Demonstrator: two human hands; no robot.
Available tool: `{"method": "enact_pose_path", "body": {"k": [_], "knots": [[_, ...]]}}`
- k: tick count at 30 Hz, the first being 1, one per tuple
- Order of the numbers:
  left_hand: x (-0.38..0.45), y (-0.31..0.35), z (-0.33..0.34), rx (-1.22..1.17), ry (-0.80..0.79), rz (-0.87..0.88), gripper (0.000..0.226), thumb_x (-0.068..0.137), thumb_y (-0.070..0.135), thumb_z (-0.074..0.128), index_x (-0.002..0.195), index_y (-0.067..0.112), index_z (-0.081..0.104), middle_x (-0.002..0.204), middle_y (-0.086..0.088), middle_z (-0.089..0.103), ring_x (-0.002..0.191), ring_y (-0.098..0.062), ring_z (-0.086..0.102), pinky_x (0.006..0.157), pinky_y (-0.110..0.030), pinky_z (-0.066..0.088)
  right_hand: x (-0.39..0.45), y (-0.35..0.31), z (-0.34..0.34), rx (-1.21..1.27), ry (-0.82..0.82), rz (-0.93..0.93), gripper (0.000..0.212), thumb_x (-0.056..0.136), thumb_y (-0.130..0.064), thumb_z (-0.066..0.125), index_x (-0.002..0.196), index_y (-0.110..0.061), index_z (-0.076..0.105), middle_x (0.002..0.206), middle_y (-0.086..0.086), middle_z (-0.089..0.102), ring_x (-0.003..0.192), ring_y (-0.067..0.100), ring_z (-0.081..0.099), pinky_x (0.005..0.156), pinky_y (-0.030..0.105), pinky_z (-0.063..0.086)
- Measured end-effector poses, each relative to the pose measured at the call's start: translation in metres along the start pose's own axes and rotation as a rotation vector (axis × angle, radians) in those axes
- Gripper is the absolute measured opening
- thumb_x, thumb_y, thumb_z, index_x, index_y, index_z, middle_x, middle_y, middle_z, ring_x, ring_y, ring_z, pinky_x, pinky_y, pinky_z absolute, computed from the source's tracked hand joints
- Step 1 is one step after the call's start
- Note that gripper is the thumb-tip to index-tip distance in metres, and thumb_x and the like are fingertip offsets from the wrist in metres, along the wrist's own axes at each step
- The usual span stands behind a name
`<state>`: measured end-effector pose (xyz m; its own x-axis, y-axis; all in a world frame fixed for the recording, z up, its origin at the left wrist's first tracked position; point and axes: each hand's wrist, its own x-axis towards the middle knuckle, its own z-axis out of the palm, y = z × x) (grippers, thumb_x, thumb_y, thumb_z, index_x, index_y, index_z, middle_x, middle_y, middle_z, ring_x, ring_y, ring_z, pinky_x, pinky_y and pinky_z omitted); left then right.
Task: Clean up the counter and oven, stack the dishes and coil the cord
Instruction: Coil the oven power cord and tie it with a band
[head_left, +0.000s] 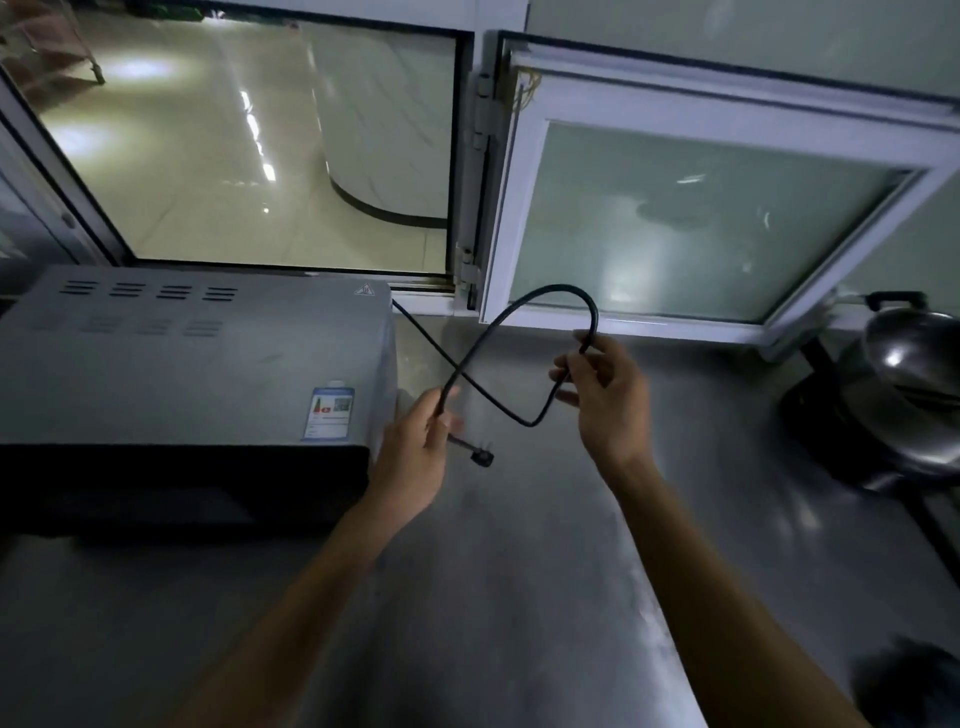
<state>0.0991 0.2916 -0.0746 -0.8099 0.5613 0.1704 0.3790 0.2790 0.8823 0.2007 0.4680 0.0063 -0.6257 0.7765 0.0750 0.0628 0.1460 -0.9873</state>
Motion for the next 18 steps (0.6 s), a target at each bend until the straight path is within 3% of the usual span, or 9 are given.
{"method": "enact_pose_path", "body": {"k": [4, 7, 12, 18], "knots": [[0.024, 0.008, 0.015, -0.003, -0.086, 0.081, 0.023, 0.104, 0.017, 0.049, 0.124, 0.015, 0.060, 0.105, 0.009, 0.069, 0.101, 0.001, 0.064, 0.085, -0.014, 0.051, 0.001, -0.021, -0.002, 0.053, 0.050, -0.016, 0.020, 0.100, -0.010, 0.056, 0.117, -0.017, 0.063, 0.093, 0.011, 0.073, 0.084, 0.024, 0.073, 0.070, 0.040, 0.062], [0.038, 0.012, 0.023, 0.089, -0.055, 0.173, 0.022, 0.101, 0.011, 0.053, 0.120, 0.012, 0.063, 0.115, 0.005, 0.064, 0.104, -0.004, 0.059, 0.090, 0.001, 0.032, 0.006, -0.033, -0.003, 0.115, 0.075, -0.001, 0.020, 0.099, -0.008, 0.057, 0.118, -0.012, 0.063, 0.092, 0.013, 0.072, 0.085, 0.029, 0.073, 0.069, 0.043, 0.062], [0.056, 0.004, 0.038, 0.101, -0.129, 0.192, 0.025, 0.103, 0.020, 0.047, 0.125, 0.018, 0.058, 0.121, 0.001, 0.064, 0.111, -0.010, 0.060, 0.096, -0.029, 0.050, 0.021, -0.043, -0.004, 0.181, 0.078, 0.003, 0.020, 0.098, -0.006, 0.058, 0.118, -0.008, 0.063, 0.092, 0.015, 0.072, 0.085, 0.032, 0.073, 0.069, 0.046, 0.062], [0.066, -0.004, 0.055, 0.183, -0.170, 0.135, 0.035, 0.090, 0.027, 0.055, 0.124, 0.024, 0.056, 0.118, 0.005, 0.064, 0.110, -0.012, 0.059, 0.099, -0.044, 0.048, 0.046, -0.047, -0.006, 0.268, 0.057, 0.043, 0.023, 0.098, -0.006, 0.059, 0.120, -0.004, 0.060, 0.098, 0.017, 0.073, 0.090, 0.035, 0.073, 0.072, 0.049, 0.061]]}}
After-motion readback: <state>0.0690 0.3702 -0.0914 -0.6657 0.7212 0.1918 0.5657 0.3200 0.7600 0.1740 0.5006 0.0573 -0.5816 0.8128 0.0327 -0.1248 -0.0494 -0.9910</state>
